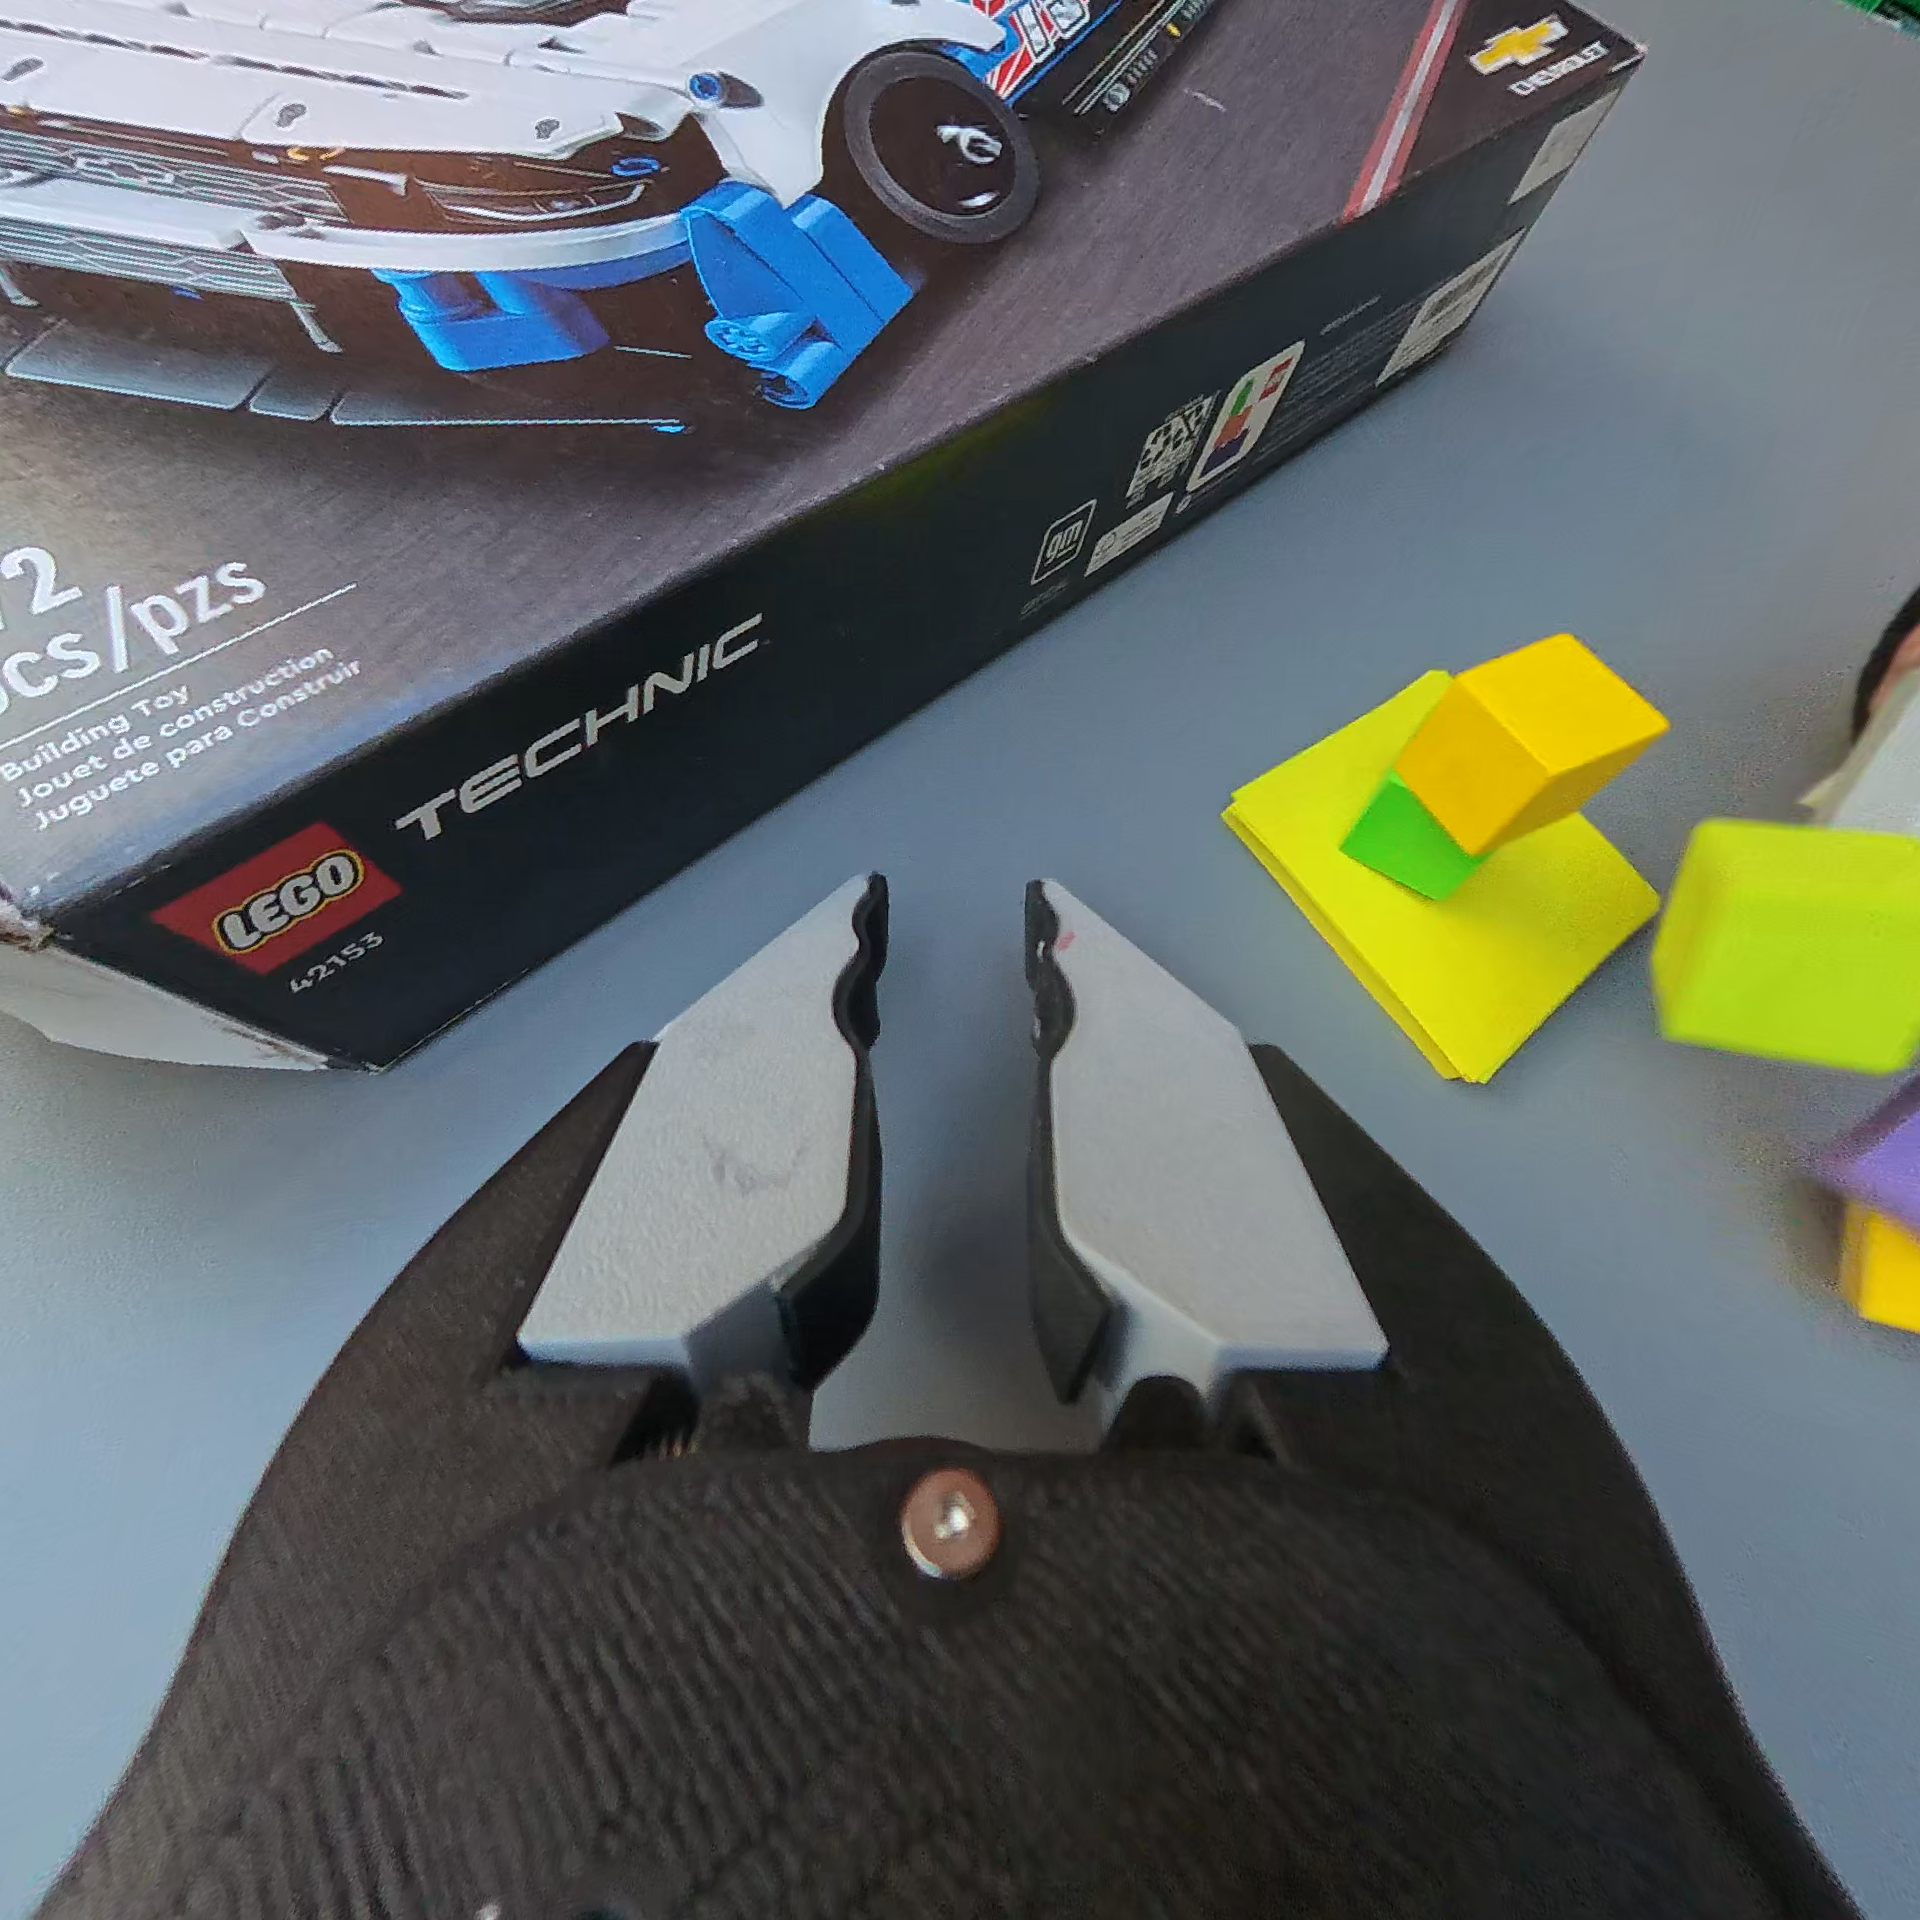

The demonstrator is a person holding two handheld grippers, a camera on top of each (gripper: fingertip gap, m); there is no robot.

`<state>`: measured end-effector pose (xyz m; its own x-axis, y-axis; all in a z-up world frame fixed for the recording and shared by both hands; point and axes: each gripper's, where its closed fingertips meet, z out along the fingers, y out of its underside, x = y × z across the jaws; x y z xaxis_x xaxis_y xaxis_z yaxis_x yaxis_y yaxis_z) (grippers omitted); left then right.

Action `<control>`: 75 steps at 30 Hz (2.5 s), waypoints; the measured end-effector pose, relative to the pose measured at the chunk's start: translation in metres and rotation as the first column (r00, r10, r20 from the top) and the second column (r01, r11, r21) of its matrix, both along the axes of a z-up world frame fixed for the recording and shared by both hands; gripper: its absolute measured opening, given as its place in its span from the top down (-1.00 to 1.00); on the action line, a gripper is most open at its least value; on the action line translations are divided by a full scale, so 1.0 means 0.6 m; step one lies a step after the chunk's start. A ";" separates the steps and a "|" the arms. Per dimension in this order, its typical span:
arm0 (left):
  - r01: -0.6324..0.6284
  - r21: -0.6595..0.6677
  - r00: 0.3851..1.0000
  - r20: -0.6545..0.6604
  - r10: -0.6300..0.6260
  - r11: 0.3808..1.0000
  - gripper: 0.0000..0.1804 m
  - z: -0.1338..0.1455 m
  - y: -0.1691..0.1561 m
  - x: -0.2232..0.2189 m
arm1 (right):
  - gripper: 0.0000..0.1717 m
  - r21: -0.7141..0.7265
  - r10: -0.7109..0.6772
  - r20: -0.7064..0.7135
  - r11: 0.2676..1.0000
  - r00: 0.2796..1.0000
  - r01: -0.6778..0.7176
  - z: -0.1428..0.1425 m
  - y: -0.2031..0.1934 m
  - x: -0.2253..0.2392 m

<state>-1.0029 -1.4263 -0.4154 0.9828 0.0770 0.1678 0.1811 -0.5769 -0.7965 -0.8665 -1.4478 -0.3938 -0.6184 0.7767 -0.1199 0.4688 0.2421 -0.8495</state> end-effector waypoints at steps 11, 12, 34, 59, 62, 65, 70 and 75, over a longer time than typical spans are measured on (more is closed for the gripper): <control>-0.010 -0.014 1.000 0.007 0.010 1.000 0.73 -0.004 -0.001 -0.003 | 0.90 -0.059 -0.179 -0.045 0.983 0.983 0.176 0.012 0.091 0.026; -0.011 -0.014 1.000 0.009 0.012 1.000 0.73 -0.004 -0.001 -0.004 | 0.86 -0.092 -0.169 -0.052 0.982 0.984 0.164 0.016 0.091 0.034; -0.025 -0.016 0.999 0.029 0.026 1.000 0.73 -0.006 -0.004 -0.010 | 0.58 0.117 0.206 0.074 0.970 0.976 -0.214 -0.044 -0.087 0.181; -0.004 -0.056 0.999 0.035 0.006 0.998 0.73 -0.016 -0.006 -0.006 | 0.35 0.323 0.059 0.118 0.942 0.991 -0.095 -0.009 0.065 -0.005; -0.001 -0.056 0.999 0.034 0.003 0.998 0.73 -0.016 -0.006 -0.005 | 0.50 0.299 0.131 0.202 0.935 0.971 -0.189 -0.036 0.040 -0.023; 0.002 -0.057 0.999 0.042 0.000 0.998 0.72 -0.016 -0.006 -0.004 | 0.69 0.306 0.148 0.218 0.928 0.965 -0.211 -0.043 0.043 -0.026; 0.013 -0.071 0.999 0.044 -0.010 0.997 0.72 -0.020 -0.006 -0.001 | 0.69 0.254 0.080 0.122 0.961 0.989 -0.109 0.004 0.083 -0.014; 0.012 -0.071 0.999 0.039 -0.009 0.997 0.72 -0.020 -0.006 -0.001 | 0.69 0.225 -0.086 0.124 0.973 0.989 0.056 0.004 0.179 0.021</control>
